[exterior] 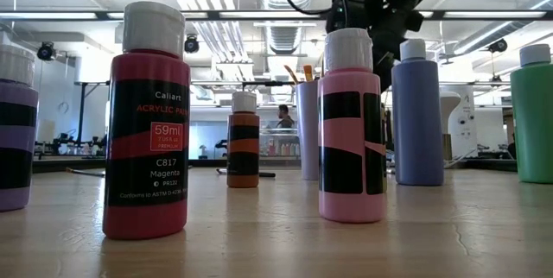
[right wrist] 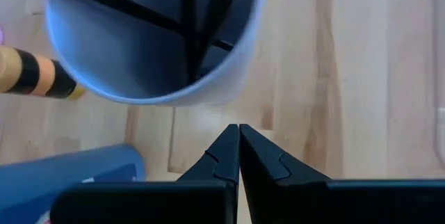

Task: Pick & Place Paint Supplies
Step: Adjust the purple cup

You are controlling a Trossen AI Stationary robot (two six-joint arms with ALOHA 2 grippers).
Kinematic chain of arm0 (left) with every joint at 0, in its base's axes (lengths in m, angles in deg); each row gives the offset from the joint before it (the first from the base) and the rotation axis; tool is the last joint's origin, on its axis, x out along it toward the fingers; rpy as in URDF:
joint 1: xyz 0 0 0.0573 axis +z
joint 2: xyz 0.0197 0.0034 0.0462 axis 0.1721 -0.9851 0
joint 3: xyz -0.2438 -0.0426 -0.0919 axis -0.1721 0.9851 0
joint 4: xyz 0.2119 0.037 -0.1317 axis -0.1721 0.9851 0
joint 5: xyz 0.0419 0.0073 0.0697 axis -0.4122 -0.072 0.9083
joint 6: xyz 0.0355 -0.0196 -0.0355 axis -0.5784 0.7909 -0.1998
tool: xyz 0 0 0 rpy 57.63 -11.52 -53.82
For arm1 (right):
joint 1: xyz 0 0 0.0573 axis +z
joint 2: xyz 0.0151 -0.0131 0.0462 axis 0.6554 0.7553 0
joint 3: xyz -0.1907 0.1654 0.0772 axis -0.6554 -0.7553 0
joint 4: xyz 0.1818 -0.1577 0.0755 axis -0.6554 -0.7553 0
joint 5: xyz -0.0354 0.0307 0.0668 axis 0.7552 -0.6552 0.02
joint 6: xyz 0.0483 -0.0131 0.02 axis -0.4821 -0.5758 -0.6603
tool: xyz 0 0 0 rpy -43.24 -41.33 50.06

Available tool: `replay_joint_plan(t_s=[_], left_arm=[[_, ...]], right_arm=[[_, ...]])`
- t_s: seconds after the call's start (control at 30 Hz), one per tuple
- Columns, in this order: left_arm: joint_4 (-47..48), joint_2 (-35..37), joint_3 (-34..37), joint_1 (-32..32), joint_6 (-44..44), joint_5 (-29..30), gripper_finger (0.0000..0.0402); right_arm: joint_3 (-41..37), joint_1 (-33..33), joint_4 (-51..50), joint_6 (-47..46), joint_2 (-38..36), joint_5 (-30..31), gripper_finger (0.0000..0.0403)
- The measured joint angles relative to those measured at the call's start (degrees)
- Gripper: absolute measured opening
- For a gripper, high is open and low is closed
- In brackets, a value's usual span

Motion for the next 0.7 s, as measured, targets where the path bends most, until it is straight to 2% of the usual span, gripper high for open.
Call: replay_joint_plan(t_s=[0.7], left_arm=[[0.0,0.0,0.0,0.0,0.0,0.0,0.0081]], right_arm=[[0.0,5.5,1.7,-3.8,-0.1,0.0,0.0008]])
